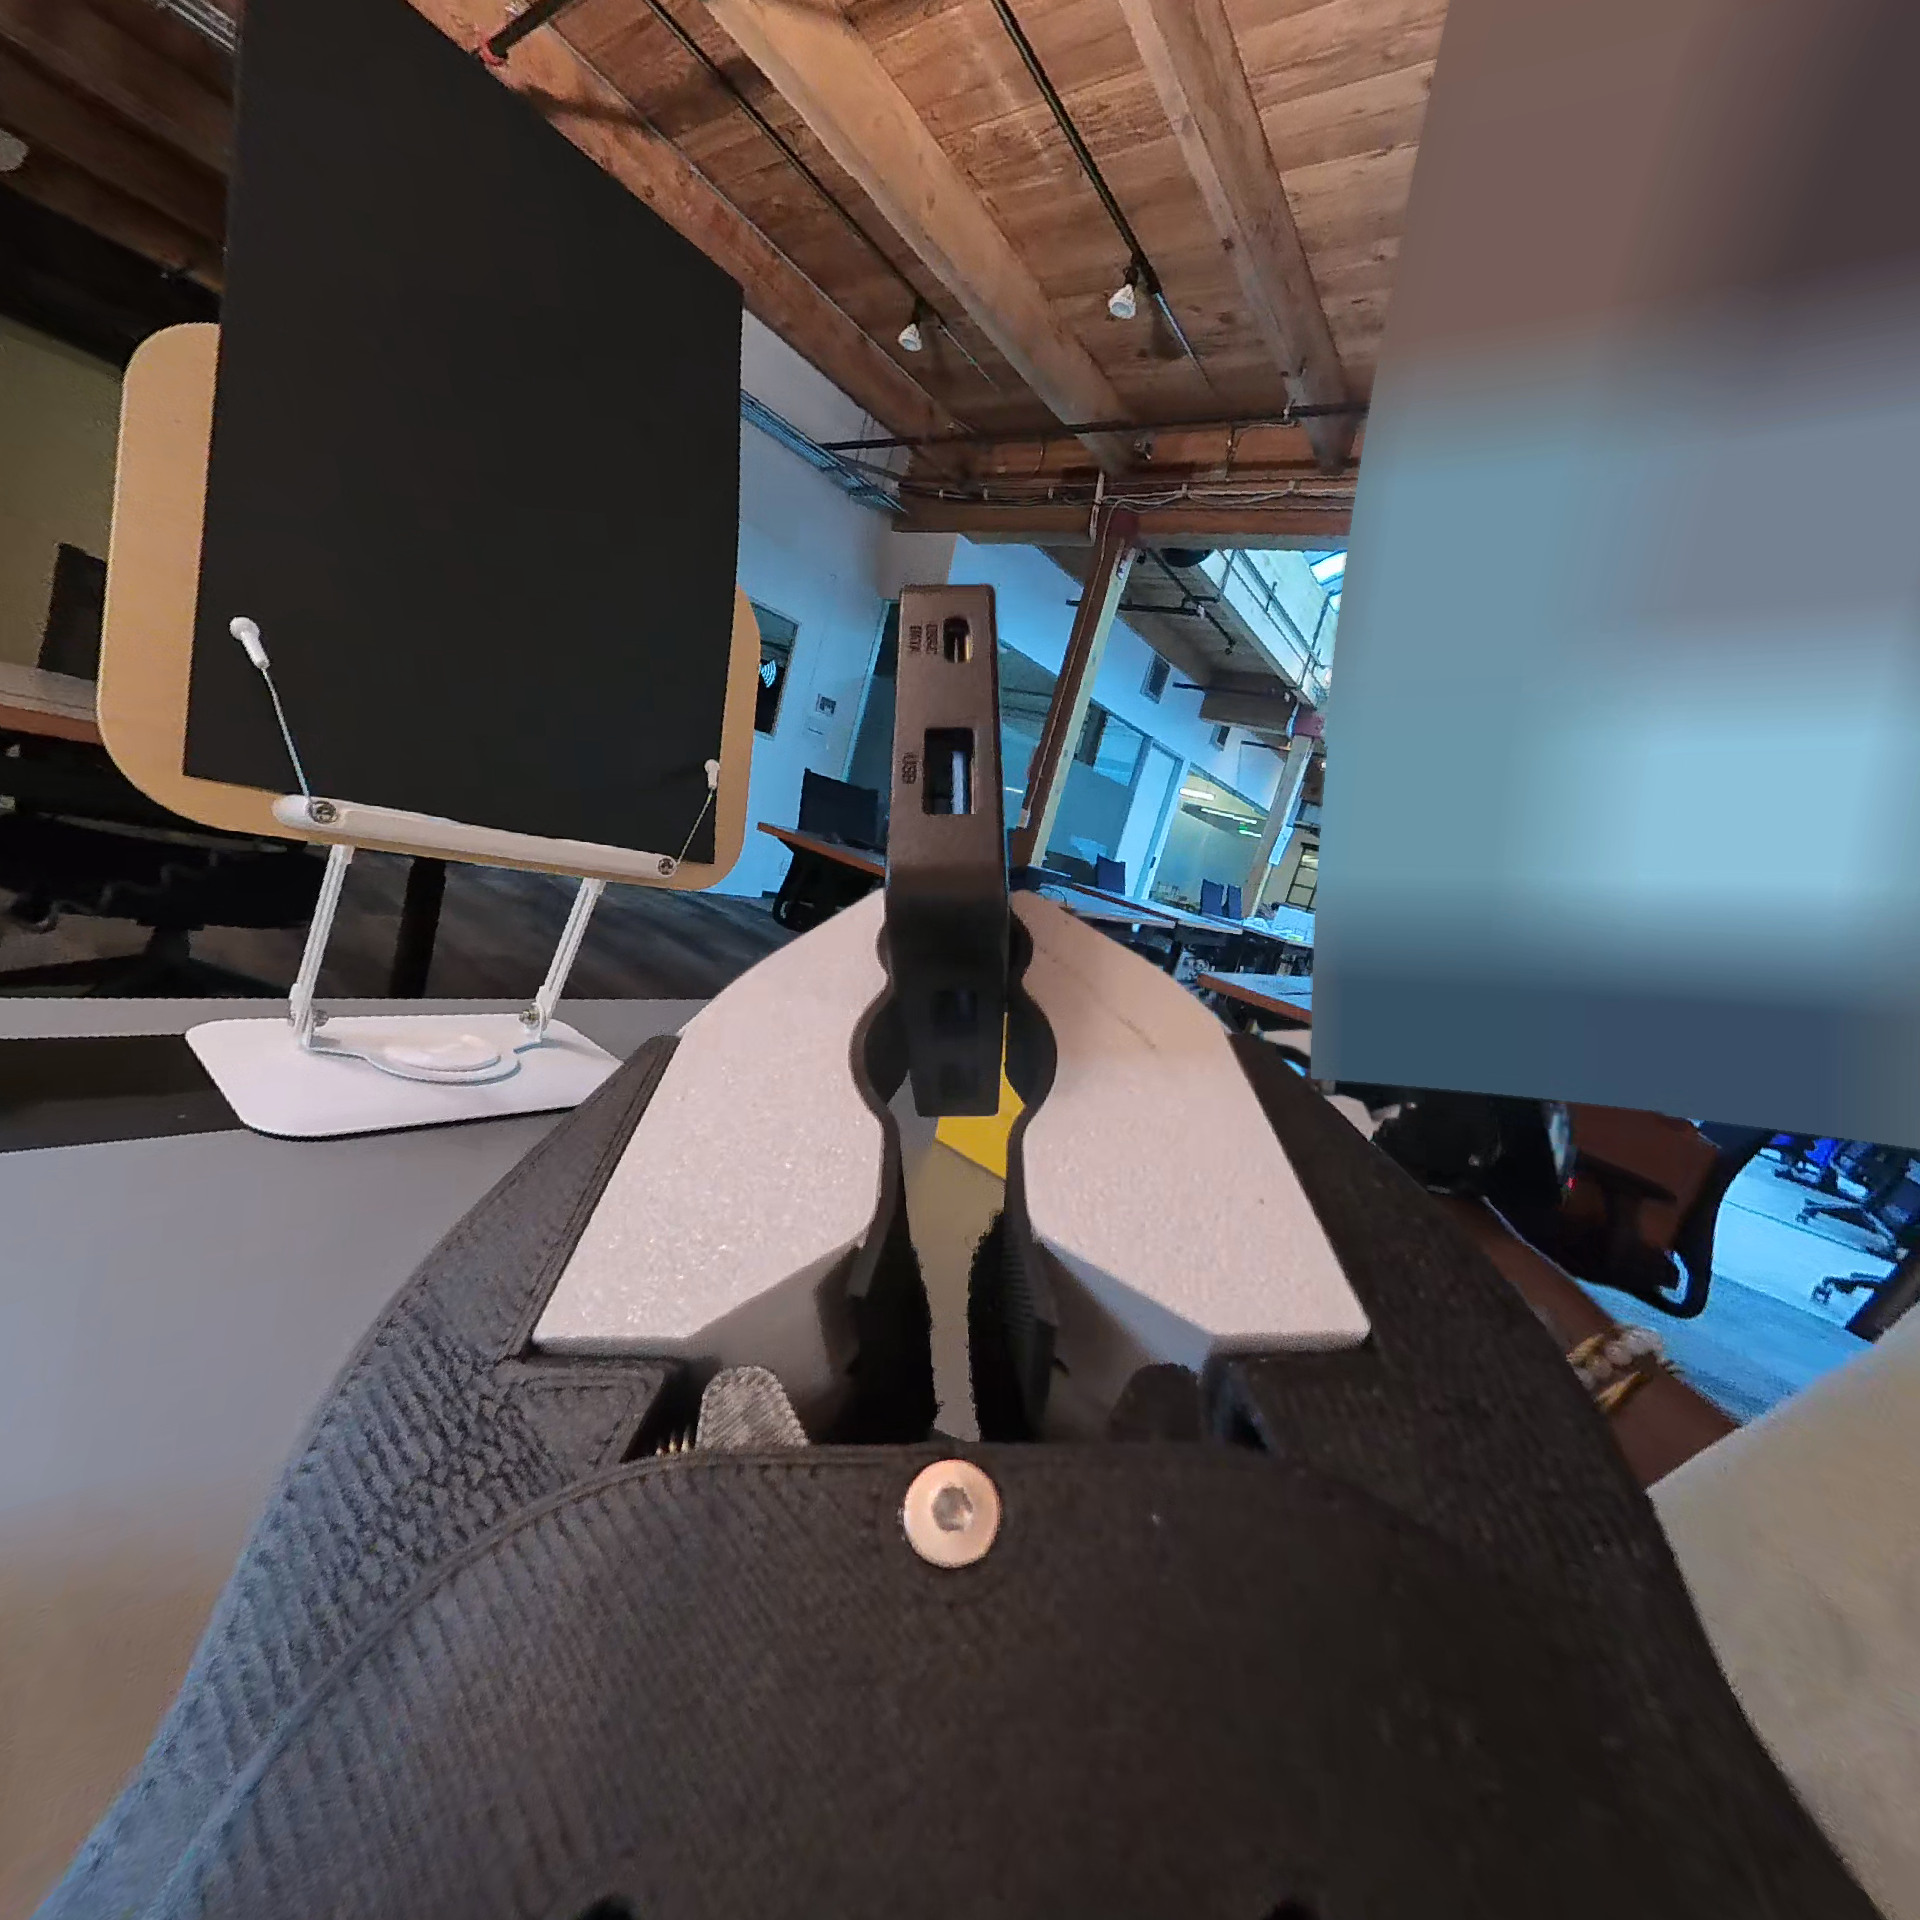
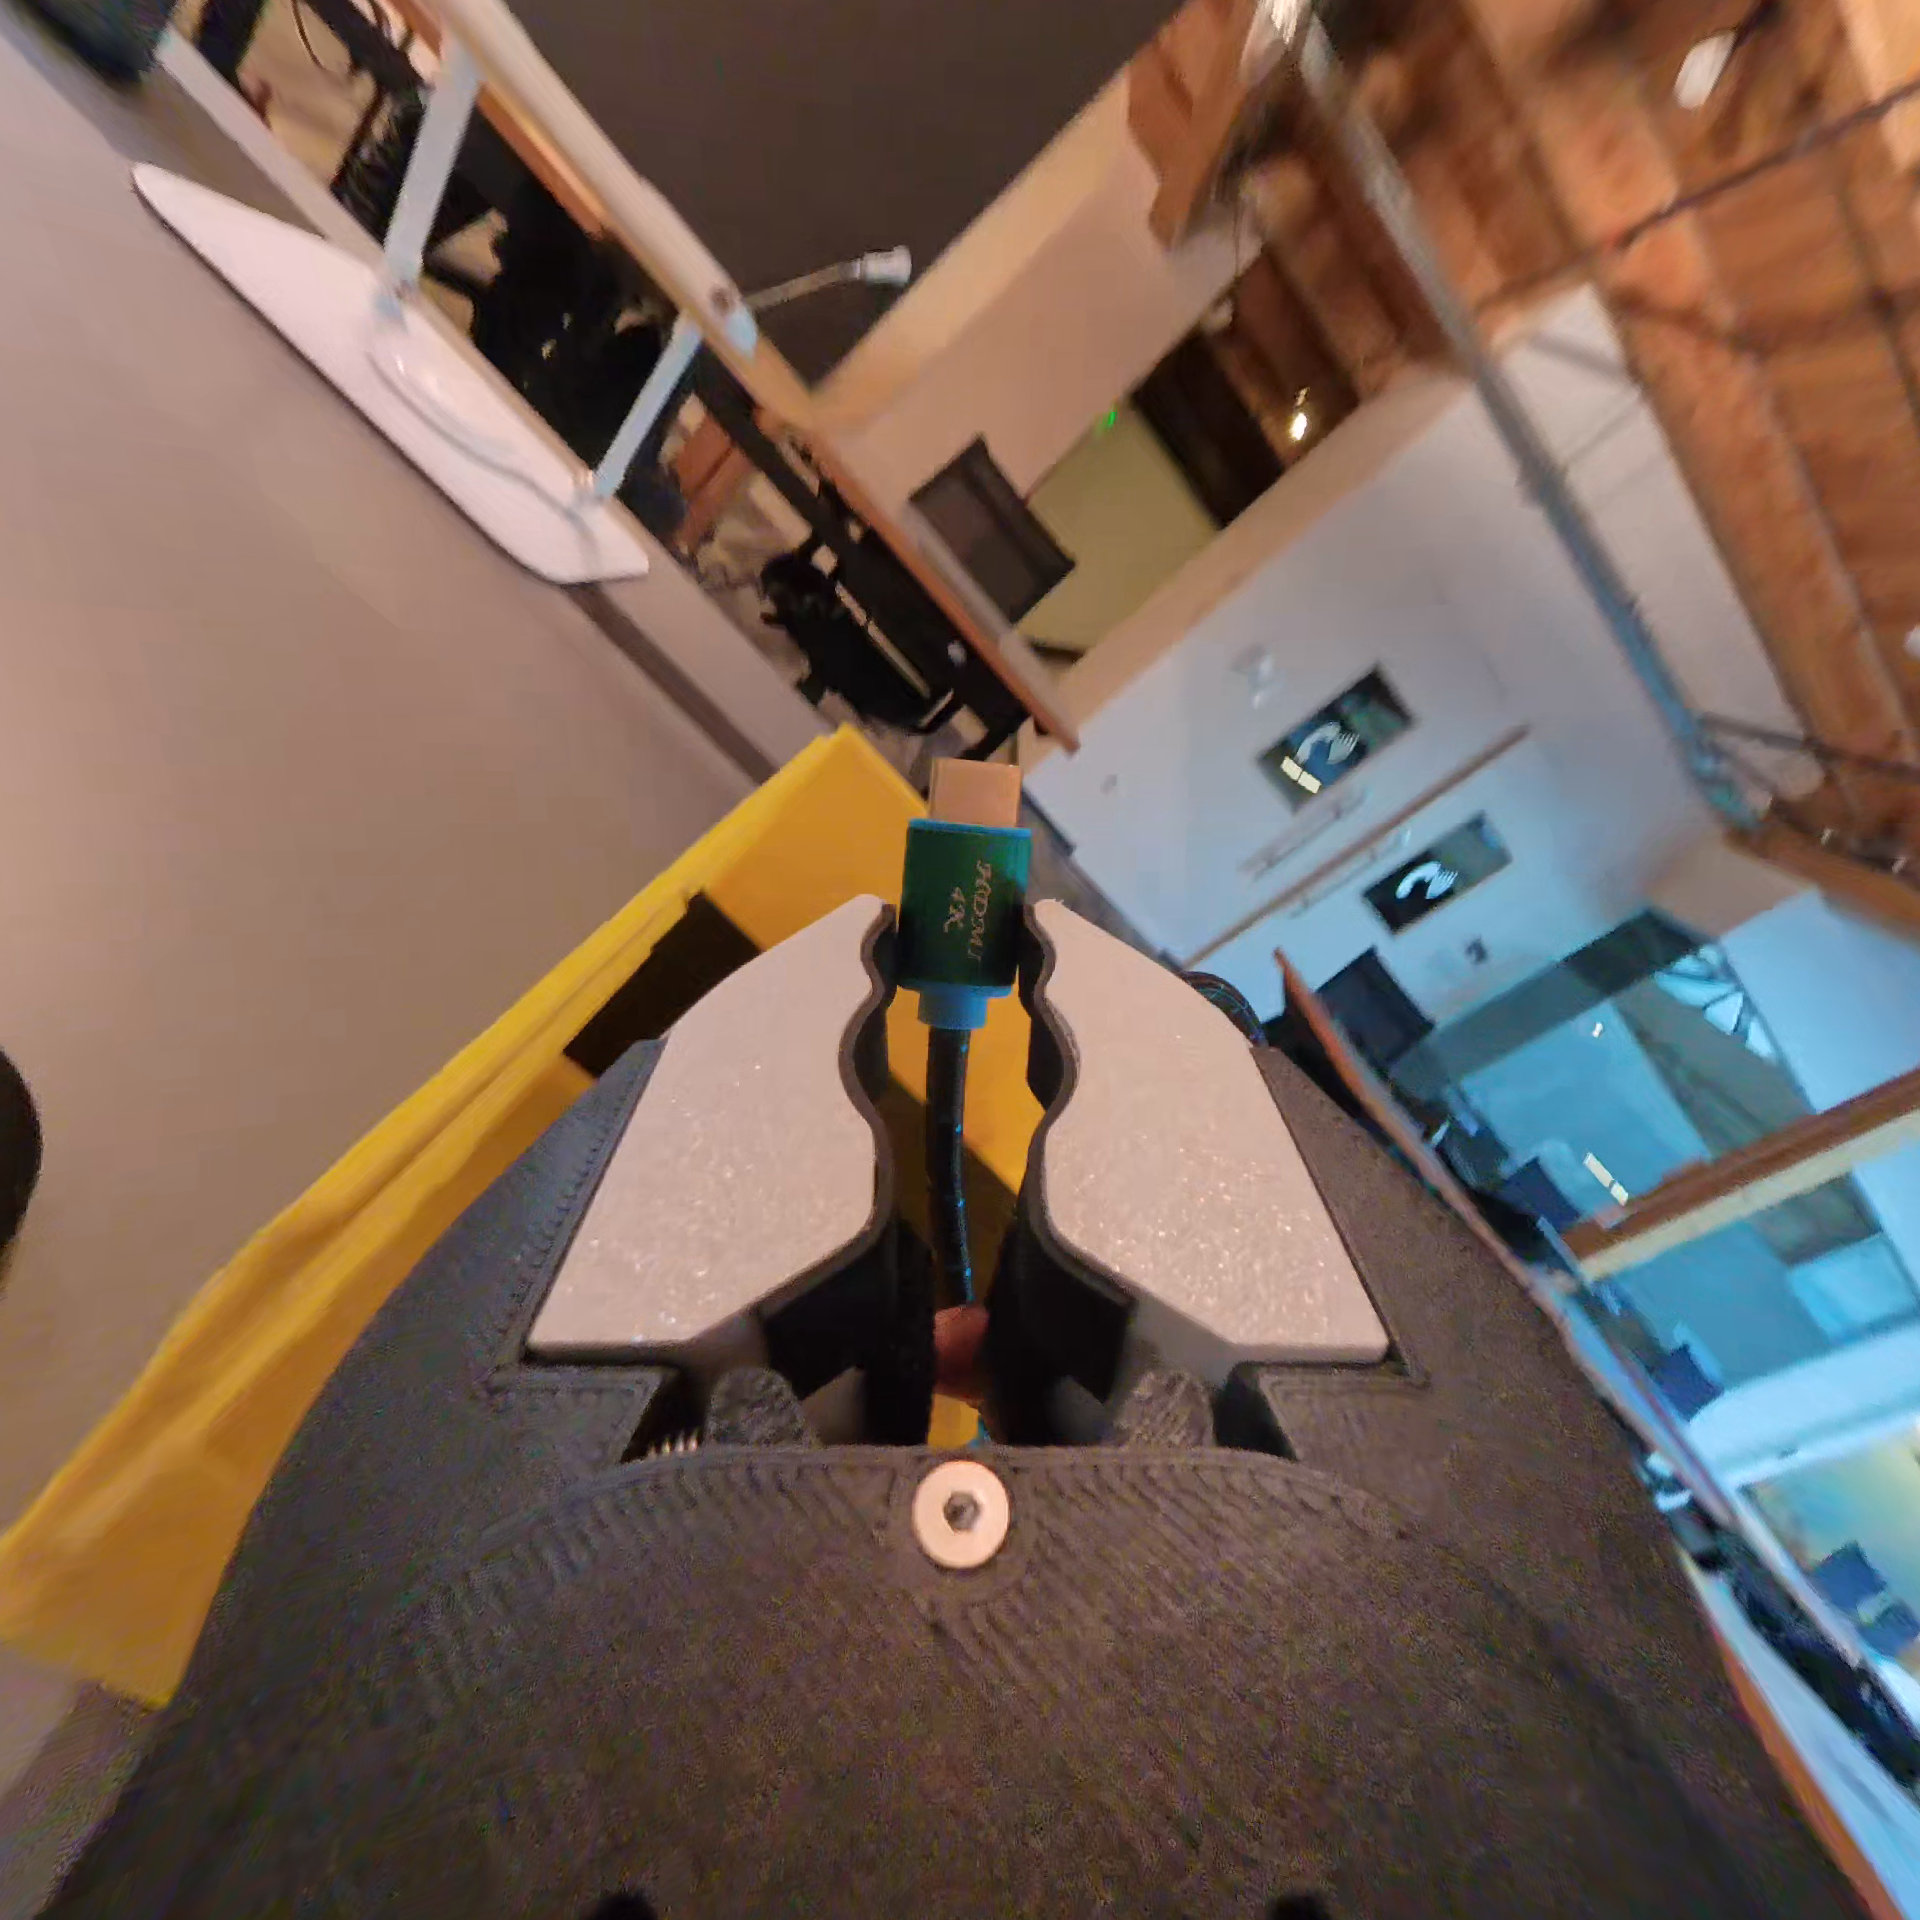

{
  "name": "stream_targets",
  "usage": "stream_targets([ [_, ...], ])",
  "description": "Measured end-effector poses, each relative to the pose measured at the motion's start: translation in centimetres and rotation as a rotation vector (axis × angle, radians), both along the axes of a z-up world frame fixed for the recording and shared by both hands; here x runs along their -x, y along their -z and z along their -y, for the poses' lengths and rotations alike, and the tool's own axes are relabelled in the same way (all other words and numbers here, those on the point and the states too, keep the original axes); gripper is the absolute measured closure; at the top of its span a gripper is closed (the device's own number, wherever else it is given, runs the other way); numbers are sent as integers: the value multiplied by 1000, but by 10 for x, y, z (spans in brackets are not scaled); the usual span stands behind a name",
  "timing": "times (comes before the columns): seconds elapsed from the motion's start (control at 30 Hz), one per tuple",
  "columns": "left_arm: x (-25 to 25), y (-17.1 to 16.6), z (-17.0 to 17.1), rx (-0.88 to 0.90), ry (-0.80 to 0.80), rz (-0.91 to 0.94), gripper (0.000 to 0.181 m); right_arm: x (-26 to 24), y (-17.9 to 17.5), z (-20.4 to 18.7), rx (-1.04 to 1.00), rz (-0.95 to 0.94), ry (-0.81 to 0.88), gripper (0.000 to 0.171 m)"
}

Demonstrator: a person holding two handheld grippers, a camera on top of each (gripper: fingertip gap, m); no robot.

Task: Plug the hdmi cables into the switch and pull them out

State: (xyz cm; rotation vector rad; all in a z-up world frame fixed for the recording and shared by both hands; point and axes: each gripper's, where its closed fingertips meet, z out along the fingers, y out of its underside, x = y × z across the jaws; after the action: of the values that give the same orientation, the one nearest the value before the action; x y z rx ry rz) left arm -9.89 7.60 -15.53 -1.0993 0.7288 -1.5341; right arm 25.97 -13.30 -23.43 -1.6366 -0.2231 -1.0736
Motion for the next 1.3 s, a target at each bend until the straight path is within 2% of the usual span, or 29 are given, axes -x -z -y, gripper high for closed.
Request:
stream_targets([
  [0.27,-4,-1,1,4,14,3,167,-10,71,3,258,-303,24,147],
  [0.33,-4,-1,1,3,15,0,167,-6,88,7,343,-437,1,134],
  [0.4,-5,0,2,7,21,-2,167,-5,91,12,361,-507,-1,125],
  [0.47,-7,2,3,15,30,-5,167,-5,77,15,303,-531,-10,122],
  [0.6,-18,8,8,32,74,-27,167,11,16,3,53,-542,-94,124],
  [0.7,-28,11,15,28,111,-38,167,71,-26,-35,-72,-576,-390,129],
  [0.77,-34,12,23,12,145,-37,167,134,-43,-61,-92,-641,-678,137],
  [0.83,-39,14,32,-24,182,-46,167,198,-50,-78,-53,-714,-963,136],
  [0.93,-45,21,46,-110,213,-102,167,253,-66,-91,-45,-712,-1179,134],
  [1.07,-49,37,57,-290,191,-216,167,262,-94,-101,-139,-597,-1210,134],
  [1.17,-48,44,68,-392,223,-251,167,249,-85,-111,-89,-482,-1143,140],
  [1.3,-45,45,82,-441,285,-228,168,246,-69,-117,-30,-401,-1091,144],
])
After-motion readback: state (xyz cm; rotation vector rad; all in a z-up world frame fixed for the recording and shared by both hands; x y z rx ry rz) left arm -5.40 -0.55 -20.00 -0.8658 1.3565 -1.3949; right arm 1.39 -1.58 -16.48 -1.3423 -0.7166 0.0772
